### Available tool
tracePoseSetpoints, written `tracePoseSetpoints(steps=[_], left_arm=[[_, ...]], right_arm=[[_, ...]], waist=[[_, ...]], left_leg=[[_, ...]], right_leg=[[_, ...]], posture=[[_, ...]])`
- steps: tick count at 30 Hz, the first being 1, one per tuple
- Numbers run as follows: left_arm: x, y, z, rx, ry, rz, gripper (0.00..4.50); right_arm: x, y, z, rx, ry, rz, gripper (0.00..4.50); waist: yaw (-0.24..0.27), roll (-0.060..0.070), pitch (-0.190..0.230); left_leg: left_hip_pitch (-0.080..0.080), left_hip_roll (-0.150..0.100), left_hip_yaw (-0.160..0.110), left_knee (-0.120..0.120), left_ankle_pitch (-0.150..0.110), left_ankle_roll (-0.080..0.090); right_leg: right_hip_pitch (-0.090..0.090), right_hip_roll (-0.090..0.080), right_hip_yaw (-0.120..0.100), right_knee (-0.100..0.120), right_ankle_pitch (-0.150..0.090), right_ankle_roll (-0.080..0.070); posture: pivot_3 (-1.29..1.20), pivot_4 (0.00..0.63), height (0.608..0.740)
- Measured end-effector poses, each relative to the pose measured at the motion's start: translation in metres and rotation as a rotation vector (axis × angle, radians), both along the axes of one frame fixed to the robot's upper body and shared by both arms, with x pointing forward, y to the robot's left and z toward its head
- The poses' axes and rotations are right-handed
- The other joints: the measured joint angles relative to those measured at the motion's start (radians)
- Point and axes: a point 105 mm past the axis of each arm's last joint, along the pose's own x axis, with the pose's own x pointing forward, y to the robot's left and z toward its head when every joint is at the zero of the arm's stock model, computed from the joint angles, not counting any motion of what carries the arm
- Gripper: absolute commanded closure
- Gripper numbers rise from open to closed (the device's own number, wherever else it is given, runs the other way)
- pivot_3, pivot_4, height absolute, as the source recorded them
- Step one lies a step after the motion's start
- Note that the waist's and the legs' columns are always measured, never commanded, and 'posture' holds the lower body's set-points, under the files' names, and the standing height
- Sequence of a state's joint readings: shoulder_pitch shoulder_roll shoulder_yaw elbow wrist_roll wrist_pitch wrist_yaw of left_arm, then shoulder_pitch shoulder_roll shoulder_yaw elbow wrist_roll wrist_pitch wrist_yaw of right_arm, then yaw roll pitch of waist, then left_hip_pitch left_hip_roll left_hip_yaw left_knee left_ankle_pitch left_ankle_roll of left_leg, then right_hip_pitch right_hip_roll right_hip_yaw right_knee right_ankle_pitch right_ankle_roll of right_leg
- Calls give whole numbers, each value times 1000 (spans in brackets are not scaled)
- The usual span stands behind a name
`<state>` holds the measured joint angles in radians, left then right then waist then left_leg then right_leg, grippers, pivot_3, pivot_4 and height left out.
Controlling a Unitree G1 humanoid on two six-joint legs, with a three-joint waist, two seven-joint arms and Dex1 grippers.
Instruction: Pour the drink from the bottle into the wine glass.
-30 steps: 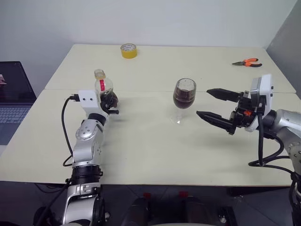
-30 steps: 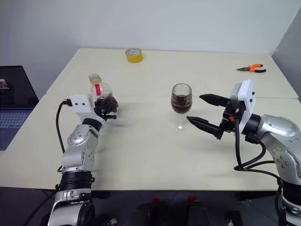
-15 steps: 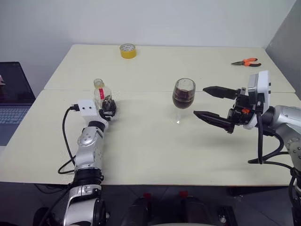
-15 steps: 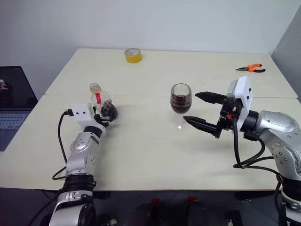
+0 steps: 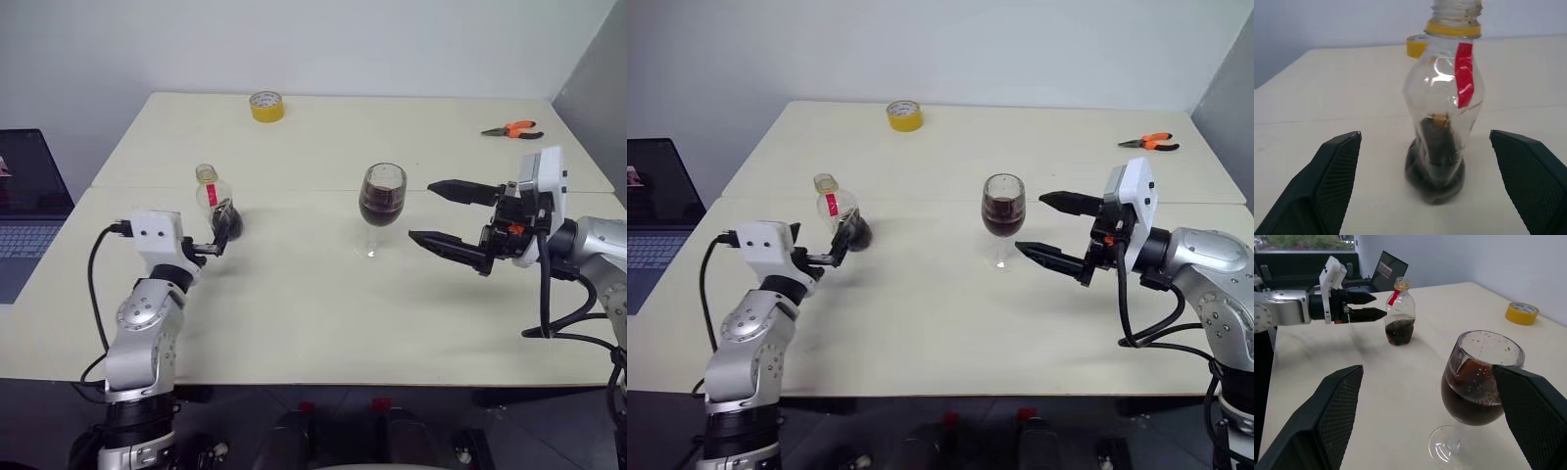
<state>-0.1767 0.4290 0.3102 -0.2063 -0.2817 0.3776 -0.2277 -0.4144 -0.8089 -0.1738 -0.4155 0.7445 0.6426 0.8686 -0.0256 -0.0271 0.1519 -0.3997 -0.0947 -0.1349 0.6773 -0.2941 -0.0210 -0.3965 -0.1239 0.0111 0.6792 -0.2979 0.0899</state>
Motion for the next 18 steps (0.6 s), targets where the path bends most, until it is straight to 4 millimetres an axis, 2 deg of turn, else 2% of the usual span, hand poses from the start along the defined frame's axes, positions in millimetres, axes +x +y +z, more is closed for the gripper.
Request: tracePoseSetpoints(steps=[2, 3, 8, 12, 18], left_arm=[[-6, 15, 15, 39, -1, -18, 26], [-9, 14, 22, 43, -4, -59, 26], [-31, -25, 44, 61, 80, -445, 26], [-40, -39, 53, 51, 139, -596, 26], [-41, -49, 76, 178, 139, -679, 26]], right_arm=[[5, -6, -3, -6, 9, -24, 0], [6, -7, -3, -5, 13, -25, 0], [9, -12, -1, -21, 6, -22, 0], [10, -16, -1, -40, 11, -22, 0], [7, -17, -5, -51, 34, 15, 0]], waist=[[-1, 0, 0], [0, 0, 0], [2, 1, 0], [-1, 2, 1], [1, 3, 1]], left_leg=[[0, 0, 0, 0, 0, 0], [0, 0, 0, 0, 0, 0], [0, 0, 0, -1, 0, 0], [0, 1, 0, -1, 0, 0], [0, 0, 0, -1, 0, 0]], right_leg=[[-1, 0, 0, 0, 0, 0], [-1, 0, 0, 0, 0, 0], [0, 0, 0, -1, 0, 0], [0, 0, 1, -1, 0, 0], [0, 0, 0, -1, 0, 0]], posture=[[0, 150, 740], [0, 150, 740], [0, 150, 740], [0, 150, 740], [0, 150, 740]])
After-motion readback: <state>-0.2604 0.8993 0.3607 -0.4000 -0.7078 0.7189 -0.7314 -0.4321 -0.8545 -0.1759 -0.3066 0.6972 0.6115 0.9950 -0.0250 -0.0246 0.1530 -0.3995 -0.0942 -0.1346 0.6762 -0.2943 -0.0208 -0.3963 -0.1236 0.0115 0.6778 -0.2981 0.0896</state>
